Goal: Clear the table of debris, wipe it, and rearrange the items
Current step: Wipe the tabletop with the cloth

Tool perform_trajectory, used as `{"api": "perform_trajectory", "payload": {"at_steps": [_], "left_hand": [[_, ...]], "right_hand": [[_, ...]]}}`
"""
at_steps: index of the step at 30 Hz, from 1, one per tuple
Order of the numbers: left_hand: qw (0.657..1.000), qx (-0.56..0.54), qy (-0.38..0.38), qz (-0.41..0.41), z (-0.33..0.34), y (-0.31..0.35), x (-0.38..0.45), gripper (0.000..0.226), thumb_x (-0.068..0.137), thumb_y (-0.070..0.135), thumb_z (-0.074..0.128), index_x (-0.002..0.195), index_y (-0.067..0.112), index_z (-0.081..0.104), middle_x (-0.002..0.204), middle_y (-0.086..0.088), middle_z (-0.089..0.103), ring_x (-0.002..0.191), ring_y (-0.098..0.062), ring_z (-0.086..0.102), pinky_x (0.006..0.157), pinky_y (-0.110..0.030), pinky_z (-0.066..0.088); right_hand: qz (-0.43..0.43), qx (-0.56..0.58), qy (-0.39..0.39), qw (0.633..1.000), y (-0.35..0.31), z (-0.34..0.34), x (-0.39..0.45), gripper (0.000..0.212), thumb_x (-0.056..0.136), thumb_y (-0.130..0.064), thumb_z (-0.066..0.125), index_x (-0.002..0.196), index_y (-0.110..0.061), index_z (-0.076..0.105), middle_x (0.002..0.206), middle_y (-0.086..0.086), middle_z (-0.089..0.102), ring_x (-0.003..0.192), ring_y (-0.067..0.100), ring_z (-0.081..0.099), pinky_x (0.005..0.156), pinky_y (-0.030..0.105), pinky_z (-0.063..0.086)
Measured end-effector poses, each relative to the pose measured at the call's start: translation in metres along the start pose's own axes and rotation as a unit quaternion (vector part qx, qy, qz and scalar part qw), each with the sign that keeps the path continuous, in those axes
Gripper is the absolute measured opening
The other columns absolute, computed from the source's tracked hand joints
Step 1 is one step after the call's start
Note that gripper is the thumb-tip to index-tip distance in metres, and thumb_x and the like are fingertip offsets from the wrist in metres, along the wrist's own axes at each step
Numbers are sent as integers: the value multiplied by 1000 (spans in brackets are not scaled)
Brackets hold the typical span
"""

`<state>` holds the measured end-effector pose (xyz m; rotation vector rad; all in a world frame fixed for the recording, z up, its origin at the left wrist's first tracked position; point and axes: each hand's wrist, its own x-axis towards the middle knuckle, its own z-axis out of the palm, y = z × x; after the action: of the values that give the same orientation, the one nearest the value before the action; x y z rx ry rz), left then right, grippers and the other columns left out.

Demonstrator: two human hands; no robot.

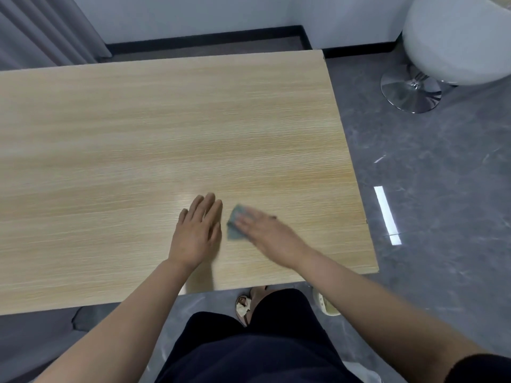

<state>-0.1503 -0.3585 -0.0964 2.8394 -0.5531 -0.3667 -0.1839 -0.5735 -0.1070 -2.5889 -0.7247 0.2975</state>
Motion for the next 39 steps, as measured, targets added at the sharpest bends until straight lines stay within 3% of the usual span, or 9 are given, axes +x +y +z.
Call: {"api": "perform_trajectory", "payload": {"at_steps": [4,12,16,20,22,28,31,34,39], "left_hand": [[999,-4,-47,-26,0,-6,5,73,84,53,2,149,22,16,154,9,0,143,-14,-5,115,-45,9],[996,-3,-75,-40,-7,-6,7,75,82,57,0,149,27,11,154,13,-2,142,-8,-10,116,-42,3],[996,-7,-67,-50,-9,-3,12,75,81,55,1,149,26,14,155,11,2,142,-9,-8,116,-42,3],[996,-3,-64,-59,-8,-4,18,75,82,55,0,150,25,14,156,11,2,139,-4,-11,116,-42,5],[996,1,-69,-63,-8,-3,19,76,81,55,-1,150,25,12,156,12,0,138,-3,-12,116,-42,6],[995,-5,-72,-75,-12,2,19,77,80,54,0,150,25,16,157,10,4,142,-8,-8,115,-43,6],[994,-2,-64,-85,-13,6,24,77,80,52,0,149,25,17,158,8,5,143,-9,-5,115,-46,7],[993,-1,-63,-101,-12,10,35,78,80,53,-4,150,25,14,157,9,0,145,-13,-5,114,-48,6],[992,16,-67,-110,-12,8,48,56,97,43,16,150,27,9,158,7,-2,146,-15,-4,113,-47,8]], "right_hand": [[-72,-24,-62,995,28,-22,5,69,93,-6,47,147,-32,12,154,-12,8,144,12,7,115,31,16],[318,-22,136,938,113,-59,31,58,95,1,38,148,-7,15,157,9,10,145,23,5,118,32,13],[88,-44,116,988,63,-26,39,63,87,9,46,145,-10,31,150,11,31,141,26,25,115,33,13],[-142,-12,-92,986,40,-18,27,54,98,-15,42,147,-26,20,155,-8,14,144,11,5,116,30,12],[-175,-14,-107,979,65,-35,39,57,97,-12,45,147,-26,22,155,-9,15,142,9,5,114,26,15],[212,-16,80,974,149,-75,66,62,94,3,38,148,-12,13,157,7,10,145,21,3,116,26,3],[287,-22,123,950,133,-67,61,51,100,-8,32,148,-9,15,157,8,8,145,23,1,118,30,4],[103,-17,108,989,83,-47,54,53,97,-3,36,147,-13,24,155,8,21,144,22,14,118,34,11],[-130,5,-89,987,50,-38,38,47,101,-16,36,146,-19,26,155,-3,18,144,12,4,111,20,-5]]}}
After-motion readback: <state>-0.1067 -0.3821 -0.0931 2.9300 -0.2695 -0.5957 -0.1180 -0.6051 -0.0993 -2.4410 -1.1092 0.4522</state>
